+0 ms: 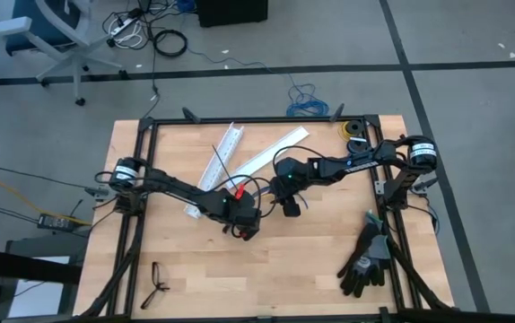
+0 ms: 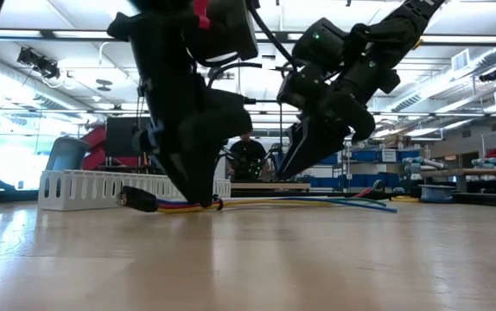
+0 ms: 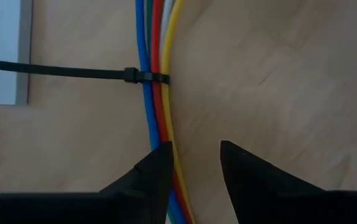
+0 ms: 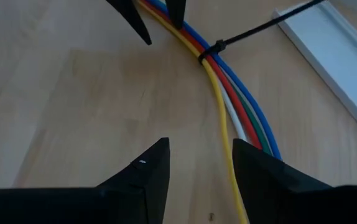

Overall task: Ziptie cables
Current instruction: Put the ziptied cable wires into the white cable duct

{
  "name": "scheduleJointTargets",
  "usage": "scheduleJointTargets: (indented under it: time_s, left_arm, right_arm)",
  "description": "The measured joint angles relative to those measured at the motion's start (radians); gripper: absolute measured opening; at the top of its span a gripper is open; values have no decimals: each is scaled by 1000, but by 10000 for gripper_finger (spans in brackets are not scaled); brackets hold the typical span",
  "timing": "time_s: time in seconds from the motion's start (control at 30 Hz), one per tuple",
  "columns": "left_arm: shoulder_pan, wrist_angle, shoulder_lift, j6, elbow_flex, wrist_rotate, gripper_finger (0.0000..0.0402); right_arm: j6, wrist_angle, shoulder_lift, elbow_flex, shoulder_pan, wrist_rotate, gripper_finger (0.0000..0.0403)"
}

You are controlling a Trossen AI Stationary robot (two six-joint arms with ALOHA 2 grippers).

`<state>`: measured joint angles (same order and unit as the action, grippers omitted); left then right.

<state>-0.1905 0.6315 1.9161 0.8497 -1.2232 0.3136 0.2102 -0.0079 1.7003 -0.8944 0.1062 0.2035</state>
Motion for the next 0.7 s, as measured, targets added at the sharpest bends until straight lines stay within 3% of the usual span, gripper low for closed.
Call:
scheduleJointTargets:
  time_s: [0.23, 0.7]
  left_arm:
    - [2, 16, 4, -4, -1, 23, 147]
    - [9, 75, 0, -53, -80, 35, 108]
  right_arm:
    - [-3, -11, -1, 0, 0, -1, 160]
    - [-6, -8, -1, 0, 0, 0, 160]
